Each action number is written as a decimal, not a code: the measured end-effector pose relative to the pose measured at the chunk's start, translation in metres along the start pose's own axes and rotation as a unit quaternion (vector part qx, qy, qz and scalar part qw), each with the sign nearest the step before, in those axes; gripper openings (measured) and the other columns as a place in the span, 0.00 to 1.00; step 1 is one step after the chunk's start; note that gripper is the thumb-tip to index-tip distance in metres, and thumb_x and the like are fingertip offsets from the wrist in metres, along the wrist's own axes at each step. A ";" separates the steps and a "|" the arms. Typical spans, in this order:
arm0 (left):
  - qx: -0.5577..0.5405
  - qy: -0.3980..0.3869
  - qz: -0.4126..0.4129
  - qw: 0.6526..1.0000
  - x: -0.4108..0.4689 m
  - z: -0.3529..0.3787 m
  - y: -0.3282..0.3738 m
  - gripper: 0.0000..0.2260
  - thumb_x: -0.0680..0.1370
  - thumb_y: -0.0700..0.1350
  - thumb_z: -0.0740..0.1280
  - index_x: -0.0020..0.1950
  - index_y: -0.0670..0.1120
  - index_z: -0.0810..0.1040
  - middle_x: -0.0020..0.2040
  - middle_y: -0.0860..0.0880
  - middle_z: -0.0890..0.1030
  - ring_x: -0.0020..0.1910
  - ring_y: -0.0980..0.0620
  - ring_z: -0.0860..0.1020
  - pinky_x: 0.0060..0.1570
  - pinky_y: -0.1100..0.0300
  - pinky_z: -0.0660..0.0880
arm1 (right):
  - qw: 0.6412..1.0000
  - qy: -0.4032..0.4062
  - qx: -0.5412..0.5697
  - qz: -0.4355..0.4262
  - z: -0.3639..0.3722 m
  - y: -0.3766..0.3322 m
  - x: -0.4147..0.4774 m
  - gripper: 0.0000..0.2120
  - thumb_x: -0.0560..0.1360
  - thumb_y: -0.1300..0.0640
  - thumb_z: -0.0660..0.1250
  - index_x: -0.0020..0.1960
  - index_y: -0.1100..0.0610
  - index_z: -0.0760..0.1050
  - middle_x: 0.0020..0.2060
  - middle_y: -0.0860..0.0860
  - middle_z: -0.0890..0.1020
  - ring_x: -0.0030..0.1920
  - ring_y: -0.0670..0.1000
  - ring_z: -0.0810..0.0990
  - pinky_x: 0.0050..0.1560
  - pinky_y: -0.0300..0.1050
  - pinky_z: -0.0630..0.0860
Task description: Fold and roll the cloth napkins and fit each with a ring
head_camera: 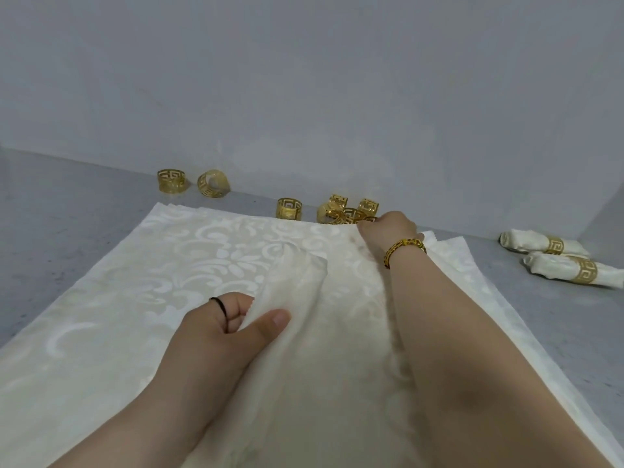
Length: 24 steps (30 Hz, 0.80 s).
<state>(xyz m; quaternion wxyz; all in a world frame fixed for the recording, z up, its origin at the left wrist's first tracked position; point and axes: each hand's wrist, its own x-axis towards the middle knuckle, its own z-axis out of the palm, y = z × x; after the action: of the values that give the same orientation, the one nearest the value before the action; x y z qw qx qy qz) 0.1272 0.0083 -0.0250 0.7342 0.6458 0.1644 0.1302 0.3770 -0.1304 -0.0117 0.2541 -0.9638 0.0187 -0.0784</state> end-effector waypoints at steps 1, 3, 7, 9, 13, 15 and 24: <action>0.005 -0.003 0.001 1.000 0.000 0.000 0.000 0.09 0.69 0.43 0.71 0.28 0.49 0.80 0.25 0.48 0.79 0.21 0.54 0.74 0.21 0.66 0.70 | 1.000 0.003 0.013 0.006 -0.001 0.000 0.000 0.14 0.70 0.51 0.60 0.29 0.53 0.63 0.30 0.49 0.69 0.56 0.57 0.70 0.62 0.52 0.61; 0.011 -0.005 0.004 1.000 -0.001 0.000 0.001 0.10 0.69 0.43 0.71 0.27 0.50 0.79 0.24 0.49 0.78 0.21 0.54 0.74 0.21 0.66 0.70 | 0.999 0.016 0.033 0.011 -0.003 -0.003 -0.002 0.09 0.71 0.53 0.59 0.33 0.55 0.68 0.33 0.49 0.72 0.60 0.58 0.67 0.64 0.53 0.56; 0.010 0.000 0.003 1.000 -0.002 0.000 0.001 0.10 0.69 0.42 0.72 0.27 0.46 0.77 0.23 0.49 0.77 0.19 0.55 0.73 0.19 0.69 0.68 | 0.987 0.111 0.115 0.010 -0.013 -0.014 -0.001 0.12 0.72 0.53 0.62 0.54 0.55 0.75 0.54 0.51 0.77 0.63 0.56 0.67 0.67 0.50 0.56; 0.010 -0.004 0.003 1.000 -0.002 0.000 0.002 0.11 0.68 0.43 0.72 0.27 0.47 0.77 0.23 0.48 0.78 0.20 0.55 0.73 0.19 0.68 0.68 | 0.971 0.162 0.176 -0.027 -0.020 -0.018 -0.001 0.16 0.73 0.55 0.63 0.60 0.57 0.72 0.61 0.52 0.74 0.64 0.55 0.67 0.64 0.46 0.61; 0.016 0.001 0.004 1.000 -0.002 0.001 0.002 0.06 0.69 0.43 0.72 0.34 0.43 0.77 0.23 0.50 0.78 0.20 0.57 0.74 0.19 0.69 0.68 | 0.939 0.135 0.305 -0.087 -0.038 -0.025 -0.020 0.17 0.74 0.58 0.62 0.62 0.61 0.70 0.57 0.51 0.73 0.58 0.50 0.71 0.51 0.34 0.66; 0.030 0.006 0.009 1.000 0.001 0.001 0.001 0.06 0.70 0.43 0.72 0.37 0.43 0.78 0.23 0.51 0.78 0.20 0.58 0.74 0.20 0.69 0.68 | 0.936 0.080 0.327 -0.101 -0.045 -0.024 -0.041 0.16 0.74 0.60 0.62 0.61 0.60 0.69 0.51 0.49 0.70 0.51 0.46 0.69 0.39 0.31 0.66; 0.086 -0.014 0.066 0.994 -0.015 0.000 0.012 0.07 0.71 0.43 0.71 0.35 0.45 0.75 0.21 0.56 0.75 0.18 0.62 0.70 0.21 0.70 0.66 | 0.961 -0.224 0.103 -0.124 -0.078 0.033 -0.187 0.21 0.72 0.60 0.66 0.62 0.53 0.63 0.50 0.48 0.71 0.40 0.44 0.73 0.37 0.31 0.68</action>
<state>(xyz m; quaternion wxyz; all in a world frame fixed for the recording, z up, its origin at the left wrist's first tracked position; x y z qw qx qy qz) 0.1135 0.0041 -0.0120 0.6679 0.7177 0.1217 0.1550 0.1798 -0.1831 0.0120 0.3380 -0.9201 -0.1661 0.1073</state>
